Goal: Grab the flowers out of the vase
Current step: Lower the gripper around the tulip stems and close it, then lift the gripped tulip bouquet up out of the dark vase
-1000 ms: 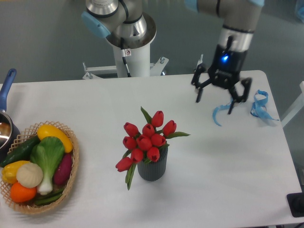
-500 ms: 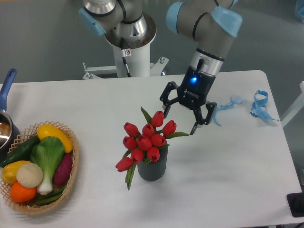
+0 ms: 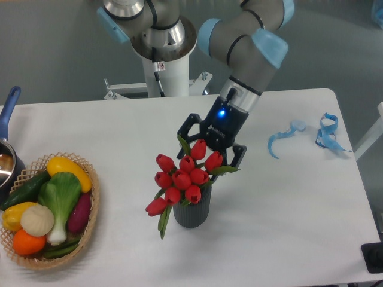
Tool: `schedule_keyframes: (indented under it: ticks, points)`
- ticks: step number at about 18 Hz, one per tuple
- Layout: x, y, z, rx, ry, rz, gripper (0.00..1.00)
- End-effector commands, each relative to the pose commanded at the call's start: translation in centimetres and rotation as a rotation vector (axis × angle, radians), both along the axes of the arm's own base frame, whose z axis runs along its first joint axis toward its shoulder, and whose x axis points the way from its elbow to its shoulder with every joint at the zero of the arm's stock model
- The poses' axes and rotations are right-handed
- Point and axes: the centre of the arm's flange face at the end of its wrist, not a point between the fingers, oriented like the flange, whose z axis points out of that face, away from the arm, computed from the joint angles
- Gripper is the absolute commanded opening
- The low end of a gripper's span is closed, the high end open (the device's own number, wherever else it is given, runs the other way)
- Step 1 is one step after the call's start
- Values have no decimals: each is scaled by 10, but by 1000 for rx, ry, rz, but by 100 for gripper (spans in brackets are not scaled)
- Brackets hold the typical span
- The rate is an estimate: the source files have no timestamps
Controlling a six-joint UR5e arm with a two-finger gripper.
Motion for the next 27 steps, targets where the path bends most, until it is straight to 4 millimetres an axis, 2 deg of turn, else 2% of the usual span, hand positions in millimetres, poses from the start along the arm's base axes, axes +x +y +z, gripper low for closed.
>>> schedule_keyframes:
  ticks: [9,12,16,24,27]
  points:
    - [-5,6,-10,-8,-14,-4,99]
    - [-5,8,-9,-8,-12,-7,65]
    - [-8,8,2,-6,-28,23,45]
    - [-21,10,35,11,-81,109,39]
    - [-21,2,56,51,-93,123,40]
